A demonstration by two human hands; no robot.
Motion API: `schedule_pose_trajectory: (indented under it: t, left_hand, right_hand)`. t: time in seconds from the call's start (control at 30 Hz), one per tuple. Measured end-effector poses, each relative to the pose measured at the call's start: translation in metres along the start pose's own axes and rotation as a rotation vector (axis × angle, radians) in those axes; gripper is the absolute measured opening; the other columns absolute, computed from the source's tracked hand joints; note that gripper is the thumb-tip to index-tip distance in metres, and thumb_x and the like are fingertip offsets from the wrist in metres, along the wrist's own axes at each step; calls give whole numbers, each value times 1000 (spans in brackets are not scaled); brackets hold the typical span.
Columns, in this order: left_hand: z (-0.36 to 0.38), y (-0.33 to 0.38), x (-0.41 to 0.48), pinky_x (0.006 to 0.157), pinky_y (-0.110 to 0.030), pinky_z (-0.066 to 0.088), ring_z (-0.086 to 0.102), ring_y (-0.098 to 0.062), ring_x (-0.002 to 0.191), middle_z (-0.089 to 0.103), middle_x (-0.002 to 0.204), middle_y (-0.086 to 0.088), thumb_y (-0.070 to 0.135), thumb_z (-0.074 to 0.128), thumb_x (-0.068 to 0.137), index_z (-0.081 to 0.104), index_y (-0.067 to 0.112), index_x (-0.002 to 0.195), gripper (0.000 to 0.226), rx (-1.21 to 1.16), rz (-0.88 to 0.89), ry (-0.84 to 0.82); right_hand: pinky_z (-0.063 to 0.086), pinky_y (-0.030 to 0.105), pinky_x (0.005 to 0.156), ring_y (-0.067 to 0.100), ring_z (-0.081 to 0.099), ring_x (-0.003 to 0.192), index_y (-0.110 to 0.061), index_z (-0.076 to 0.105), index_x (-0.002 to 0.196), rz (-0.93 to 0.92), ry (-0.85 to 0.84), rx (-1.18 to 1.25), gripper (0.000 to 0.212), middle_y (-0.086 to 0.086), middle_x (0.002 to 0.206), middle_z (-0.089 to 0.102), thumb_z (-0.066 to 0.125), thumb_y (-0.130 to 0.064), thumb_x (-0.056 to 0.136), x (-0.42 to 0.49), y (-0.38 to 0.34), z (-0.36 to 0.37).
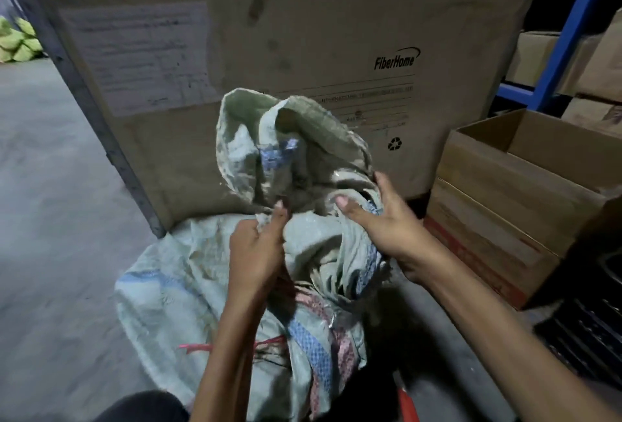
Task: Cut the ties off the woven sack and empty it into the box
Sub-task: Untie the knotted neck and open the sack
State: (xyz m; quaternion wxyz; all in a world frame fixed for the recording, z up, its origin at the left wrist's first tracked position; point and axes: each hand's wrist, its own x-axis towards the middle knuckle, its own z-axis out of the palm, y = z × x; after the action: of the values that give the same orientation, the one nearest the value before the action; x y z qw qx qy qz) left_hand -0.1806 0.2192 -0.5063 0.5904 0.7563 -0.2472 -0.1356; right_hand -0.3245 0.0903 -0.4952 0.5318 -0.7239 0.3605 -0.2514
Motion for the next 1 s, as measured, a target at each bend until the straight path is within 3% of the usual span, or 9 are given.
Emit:
schedule_pose_trajectory:
  t: [0.07,0.17,0.3,0.4,0.5,0.63,0.73,0.87,1.0]
  left_hand:
    - [-11,-7,19,73,-44,55,68,-35,80,71,83,-25,50,61,85,68,-3,80,54,-61,-114,214]
    - [-33,-12,33,64,-39,57,73,-31,72,68,81,-29,46,62,90,69,-4,81,51,-198,-217,348]
    - [-36,-17,27,64,-36,49,65,-29,67,66,72,-13,49,56,96,67,5,80,48,-224,-212,203]
    - [-45,-9,24,82,-34,55,76,-17,86,81,95,-4,44,53,98,78,15,93,39,-586,-276,-46]
    - [-43,10,9,85,-33,56,75,-19,97,80,104,-5,44,57,93,81,18,105,38,-786,-259,-224]
    - [-29,14,-8,67,-35,62,78,-22,79,80,98,-10,37,93,53,72,13,106,62,-449,-175,-314]
    - [-18,12,-14,48,-35,61,72,-13,53,76,76,-7,2,85,72,58,15,93,36,-199,-108,-243]
    - [-1,10,-15,45,-29,55,65,-14,49,70,58,2,-14,63,83,62,12,81,26,-133,-34,-240]
    - [-10,-5,6,56,-25,49,68,-19,67,64,67,3,-12,49,77,65,14,79,31,-116,1,79]
  right_hand:
    - [54,46,93,33,64,109,-22,44,145,-60,157,-28,59,-1,135,59,69,-18,92,10,7,-11]
    - [43,34,64,27,59,77,-14,65,126,67,395,126,44,13,105,70,54,9,90,23,18,-36]
    - [40,33,62,23,57,72,-20,66,120,131,362,63,35,10,88,70,55,-2,92,10,24,-27]
    - [55,39,93,24,70,98,-25,67,120,140,287,273,39,6,110,75,70,-25,82,7,17,-24]
    - [47,51,109,29,67,114,-25,69,121,111,218,502,60,6,119,74,81,-46,67,10,12,-21]
    - [54,45,97,31,69,113,-12,67,125,106,-52,696,56,15,120,74,50,-56,94,-3,-3,-14]
    - [46,51,106,33,67,116,-11,63,130,139,-147,697,75,17,124,71,46,-71,88,-2,0,-14]
    - [51,46,105,29,71,110,-14,68,125,197,-225,576,59,15,116,75,76,-51,80,4,5,-10]
    - [62,30,58,20,75,66,-3,67,110,280,92,614,19,13,81,76,61,-10,94,20,18,-46]
